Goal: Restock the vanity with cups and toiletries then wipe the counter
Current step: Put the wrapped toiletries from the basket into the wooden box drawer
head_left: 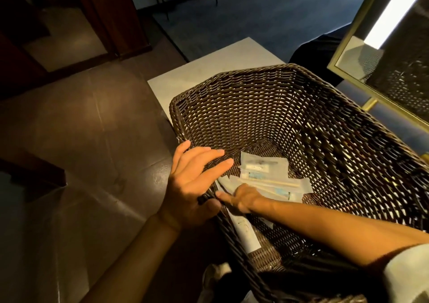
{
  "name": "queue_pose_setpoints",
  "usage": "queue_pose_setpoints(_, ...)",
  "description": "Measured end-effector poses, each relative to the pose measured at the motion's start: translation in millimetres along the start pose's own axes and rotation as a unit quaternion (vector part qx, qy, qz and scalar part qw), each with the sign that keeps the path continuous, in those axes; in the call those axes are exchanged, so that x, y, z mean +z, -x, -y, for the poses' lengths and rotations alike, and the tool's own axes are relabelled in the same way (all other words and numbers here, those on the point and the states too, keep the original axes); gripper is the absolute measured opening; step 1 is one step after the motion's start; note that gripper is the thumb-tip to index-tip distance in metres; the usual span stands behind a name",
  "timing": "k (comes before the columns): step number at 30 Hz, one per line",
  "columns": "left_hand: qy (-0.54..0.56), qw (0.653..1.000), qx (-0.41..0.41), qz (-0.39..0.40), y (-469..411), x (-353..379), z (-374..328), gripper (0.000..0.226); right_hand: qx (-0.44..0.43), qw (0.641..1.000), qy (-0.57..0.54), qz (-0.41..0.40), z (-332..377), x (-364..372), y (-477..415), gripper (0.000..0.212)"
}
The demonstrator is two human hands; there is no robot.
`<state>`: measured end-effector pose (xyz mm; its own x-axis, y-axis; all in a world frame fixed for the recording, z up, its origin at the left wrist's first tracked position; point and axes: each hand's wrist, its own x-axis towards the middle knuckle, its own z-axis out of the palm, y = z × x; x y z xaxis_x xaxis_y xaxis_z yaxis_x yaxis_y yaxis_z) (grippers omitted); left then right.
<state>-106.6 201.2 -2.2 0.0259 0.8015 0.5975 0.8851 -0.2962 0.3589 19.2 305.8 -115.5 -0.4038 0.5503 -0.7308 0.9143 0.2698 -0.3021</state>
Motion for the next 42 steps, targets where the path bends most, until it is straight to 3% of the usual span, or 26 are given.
queue_pose_setpoints(1,0.000,1.000,0.001,0.002,0,0,1,0.088,0.009,1.000,0.011,-0.009,1,5,-2,0.066)
queue_pose_setpoints(4,0.002,1.000,0.003,-0.001,1,0,1,0.088,0.006,0.999,0.045,-0.018,6,18,-9,0.021)
queue_pose_setpoints(6,0.001,1.000,0.006,-0.006,2,1,2,0.088,-0.017,0.995,0.100,0.008,7,14,-9,0.009)
queue_pose_setpoints(9,0.002,1.000,0.006,-0.017,2,1,3,0.088,-0.072,0.985,0.144,0.067,5,-11,-9,0.035)
queue_pose_setpoints(12,0.008,1.000,0.008,-0.026,2,1,2,0.088,-0.090,0.988,0.120,0.036,-11,-42,0,0.049)
queue_pose_setpoints(15,0.011,0.999,0.010,-0.034,2,3,2,0.087,-0.099,0.985,0.138,-0.020,-41,-57,3,0.046)
queue_pose_setpoints(19,0.015,0.999,0.012,-0.040,1,6,2,0.087,-0.070,0.988,0.137,0.007,-61,-52,0,0.040)
queue_pose_setpoints(23,0.013,0.999,0.017,-0.045,3,5,4,0.087,-0.100,0.980,0.173,0.005,-53,-50,-6,0.018)
queue_pose_setpoints(27,0.020,0.999,0.020,-0.046,4,5,4,0.083,-0.135,0.970,0.196,0.049,-43,-56,-4,0.026)
queue_pose_setpoints(33,0.023,0.998,0.026,-0.049,3,6,5,0.077,-0.094,0.978,0.168,-0.080,-58,-73,-12,0.036)
queue_pose_setpoints(36,0.026,0.998,0.024,-0.048,4,7,5,0.078,-0.067,0.980,0.181,-0.052,-65,-69,-16,0.024)
queue_pose_setpoints(42,0.025,0.998,0.031,-0.050,4,6,4,0.072,-0.151,0.967,0.204,-0.030,-49,-74,-20,0.025)
